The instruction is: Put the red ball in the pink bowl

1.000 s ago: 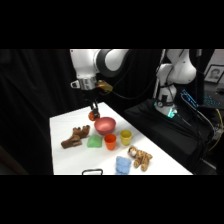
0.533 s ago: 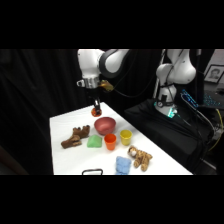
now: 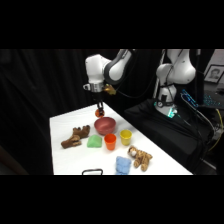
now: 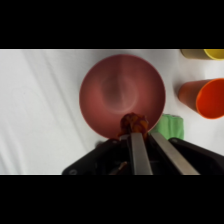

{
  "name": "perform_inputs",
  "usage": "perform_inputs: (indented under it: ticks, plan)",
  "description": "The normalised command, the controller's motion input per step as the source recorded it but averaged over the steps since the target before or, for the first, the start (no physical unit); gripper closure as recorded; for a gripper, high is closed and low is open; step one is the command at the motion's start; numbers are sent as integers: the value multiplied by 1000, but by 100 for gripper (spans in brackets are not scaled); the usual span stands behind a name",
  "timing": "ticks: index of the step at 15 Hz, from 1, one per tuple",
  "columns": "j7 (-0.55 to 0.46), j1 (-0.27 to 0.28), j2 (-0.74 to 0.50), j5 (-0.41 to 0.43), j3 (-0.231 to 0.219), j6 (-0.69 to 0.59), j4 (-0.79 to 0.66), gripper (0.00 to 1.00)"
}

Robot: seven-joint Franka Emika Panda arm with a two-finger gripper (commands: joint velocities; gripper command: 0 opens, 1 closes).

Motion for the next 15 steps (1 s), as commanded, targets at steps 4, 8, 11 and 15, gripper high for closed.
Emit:
perform_inputs:
  ticks: [4, 8, 11, 15]
  plan:
    - [-50, -42, -69, -28, -14, 285, -271, 98]
    - [-185, -71, 59, 137, 51, 315, -138, 98]
    - [-230, -104, 131, 228, 109, 327, -29, 98]
    - [-168, -97, 97, 144, 113, 226, 14, 60]
